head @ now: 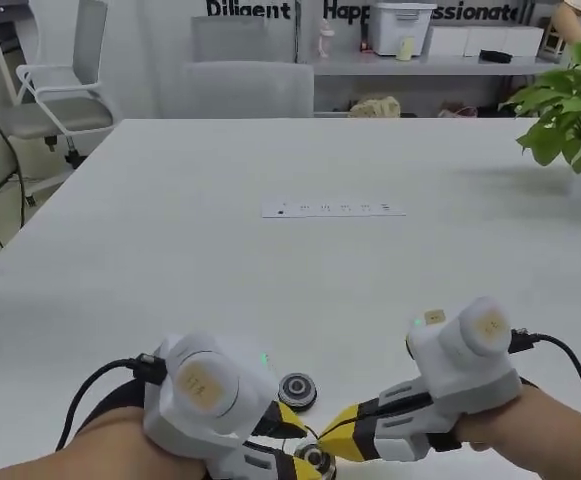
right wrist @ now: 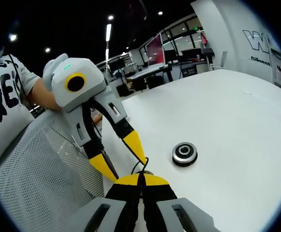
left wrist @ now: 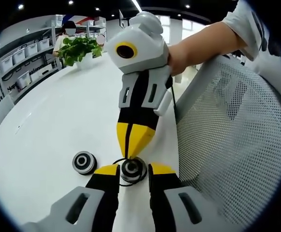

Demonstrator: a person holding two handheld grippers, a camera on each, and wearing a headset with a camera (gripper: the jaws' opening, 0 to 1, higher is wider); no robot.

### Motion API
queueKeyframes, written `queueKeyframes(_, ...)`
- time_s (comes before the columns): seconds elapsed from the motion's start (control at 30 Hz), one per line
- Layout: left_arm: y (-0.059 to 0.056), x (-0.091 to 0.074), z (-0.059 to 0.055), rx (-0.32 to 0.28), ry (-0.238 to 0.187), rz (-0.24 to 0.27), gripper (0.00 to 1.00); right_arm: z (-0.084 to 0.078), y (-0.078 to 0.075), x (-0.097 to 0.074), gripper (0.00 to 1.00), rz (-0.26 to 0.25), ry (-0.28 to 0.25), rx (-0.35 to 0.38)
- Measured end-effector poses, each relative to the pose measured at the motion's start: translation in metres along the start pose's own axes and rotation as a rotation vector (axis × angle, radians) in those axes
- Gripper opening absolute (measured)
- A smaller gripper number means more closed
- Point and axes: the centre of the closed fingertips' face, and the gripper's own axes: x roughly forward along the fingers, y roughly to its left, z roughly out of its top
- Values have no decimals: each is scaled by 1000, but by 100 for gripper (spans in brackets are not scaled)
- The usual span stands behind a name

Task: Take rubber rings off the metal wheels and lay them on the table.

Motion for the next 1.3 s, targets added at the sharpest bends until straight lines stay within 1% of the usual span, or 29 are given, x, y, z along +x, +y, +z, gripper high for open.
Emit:
queueKeyframes(0.13, -1, -8, 4, -16, -18, 0, 24, 9, -1, -4, 0, 1, -44, 28)
queueKeyframes(0.27, -2, -18, 3, -21, -26, 5, 30, 11, -2, -6, 0, -2, -58, 39)
queueKeyframes(0.33, -3, -23, 4, -43, -32, 8, 34, 13, -2, -6, 0, 0, -71, 56)
queueKeyframes(0.4, -2, -29, 8, -70, -59, 14, 38, 17, -2, -7, 0, 4, -88, 67)
queueKeyframes(0.57, 1, -44, 16, -89, -94, 37, 42, 24, -1, -8, 0, 2, -112, 71)
queueKeyframes(0.63, 2, -50, 18, -107, -108, 47, 47, 24, -1, -8, 0, 1, -115, 70)
queueKeyframes(0.67, 3, -55, 20, -116, -123, 57, 50, 24, -1, -8, 0, 0, -117, 71)
queueKeyframes(0.73, 4, -60, 21, -122, -136, 68, 55, 25, -2, -9, 0, -3, -120, 72)
queueKeyframes(0.87, 7, -71, 18, -129, -147, 98, 60, 33, -3, -11, 0, -9, -146, 80)
queueKeyframes(1.03, 9, -83, 10, -148, -158, 124, 68, 43, -3, -11, 0, -13, -169, 83)
queueKeyframes(1.17, 11, -90, 3, -156, -154, 148, 72, 47, -2, -9, 0, -8, -164, 75)
queueKeyframes(1.3, 12, -95, -1, -170, -161, 160, 76, 49, -2, -6, 0, -3, -158, 70)
